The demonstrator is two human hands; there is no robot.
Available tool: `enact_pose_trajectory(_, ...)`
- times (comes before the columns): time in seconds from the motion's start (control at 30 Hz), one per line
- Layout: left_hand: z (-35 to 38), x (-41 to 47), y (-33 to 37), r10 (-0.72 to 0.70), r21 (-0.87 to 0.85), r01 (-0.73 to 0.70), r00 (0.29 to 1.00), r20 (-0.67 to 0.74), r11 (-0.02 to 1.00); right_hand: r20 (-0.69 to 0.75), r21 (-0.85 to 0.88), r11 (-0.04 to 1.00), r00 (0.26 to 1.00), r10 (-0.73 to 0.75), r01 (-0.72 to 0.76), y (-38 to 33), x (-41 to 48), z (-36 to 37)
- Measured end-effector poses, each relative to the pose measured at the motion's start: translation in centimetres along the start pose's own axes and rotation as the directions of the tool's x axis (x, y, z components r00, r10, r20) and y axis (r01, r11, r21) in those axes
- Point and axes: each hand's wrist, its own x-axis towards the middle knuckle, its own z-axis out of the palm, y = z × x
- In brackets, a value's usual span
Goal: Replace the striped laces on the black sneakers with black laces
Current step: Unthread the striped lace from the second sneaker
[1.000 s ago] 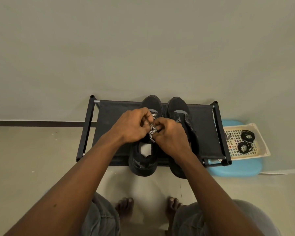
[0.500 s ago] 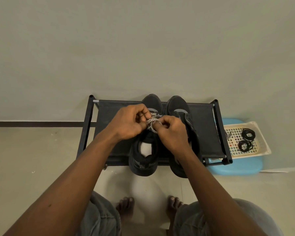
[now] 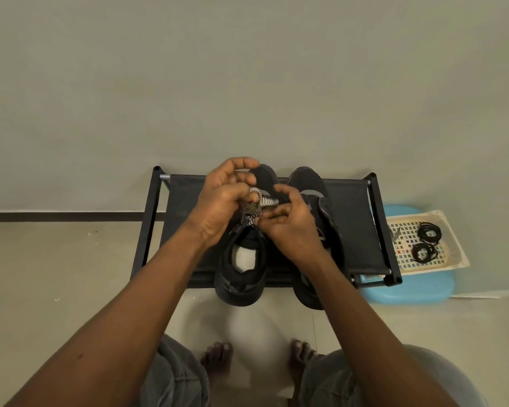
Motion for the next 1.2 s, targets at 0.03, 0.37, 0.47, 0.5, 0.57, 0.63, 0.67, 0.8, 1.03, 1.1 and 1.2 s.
enact_pose_trajectory(0.03, 0.0, 0.0, 0.2, 0.008, -0.046, -0.008, 1.0, 0.007, 0.999, -0.009, -0.085, 0.996, 1.0, -0.014, 0.013, 0.4, 0.0, 0.3)
enact_pose_trajectory(0.37, -2.0, 0.3, 1.4, -0.046, -0.319, -0.039, 0.966, -0.255, 0.947, -0.007, 0.469, 0.875, 0.99, 0.139, -0.119, -0.3, 0.2, 0.4)
enact_pose_trajectory(0.47, -2.4, 0.3, 1.7, -0.004, -0.285, -0.114, 0.923, -0.384, 0.952, -0.025, 0.603, 0.789, 0.985, 0.168, -0.12, -1.0, 0.6, 0.0)
enact_pose_trajectory(0.5, -2.7, 0.4, 1.9, 0.011, -0.283, -0.146, 0.903, -0.429, 0.948, -0.028, 0.651, 0.751, 0.985, 0.172, -0.113, -1.1, 0.6, -0.2)
enact_pose_trajectory(0.57, -3.6, 0.5, 2.3, 0.012, -0.304, -0.192, 0.861, -0.509, 0.933, -0.04, 0.745, 0.663, 0.986, 0.164, -0.08, -1.6, 0.7, -0.8)
enact_pose_trajectory(0.63, -4.5, 0.8, 2.4, 0.005, -0.239, -0.18, 0.807, -0.59, 0.954, -0.091, 0.796, 0.606, 0.987, 0.133, -0.009, -2.1, 0.9, -1.8)
enact_pose_trajectory(0.67, -5.0, 0.9, 2.2, 0.021, -0.123, -0.125, 0.779, -0.627, 0.985, -0.131, 0.802, 0.596, 0.984, 0.118, 0.035, -2.3, 1.1, -2.3)
enact_pose_trajectory(0.8, -6.2, 0.8, 0.9, 0.091, 0.678, 0.262, 0.895, -0.437, 0.687, -0.401, 0.361, 0.918, 0.916, -0.008, 0.166, -2.0, 1.2, -3.4)
enact_pose_trajectory(1.03, -3.7, -0.9, 0.3, -0.329, 0.935, 0.176, 0.942, -0.069, 0.308, 0.126, -0.55, 0.797, 0.968, -0.215, 0.249, -0.5, -0.4, -1.7)
enact_pose_trajectory(1.1, -3.1, -1.2, 0.0, -0.346, 0.938, 0.137, 0.938, -0.02, 0.318, 0.188, -0.64, 0.712, 0.957, -0.22, 0.289, -0.1, -0.7, -1.0)
enact_pose_trajectory(1.2, -2.7, -1.4, -0.4, -0.254, 0.965, 0.083, 0.967, -0.018, 0.25, 0.167, -0.619, 0.736, 0.961, -0.219, 0.275, 0.0, -0.9, -0.5)
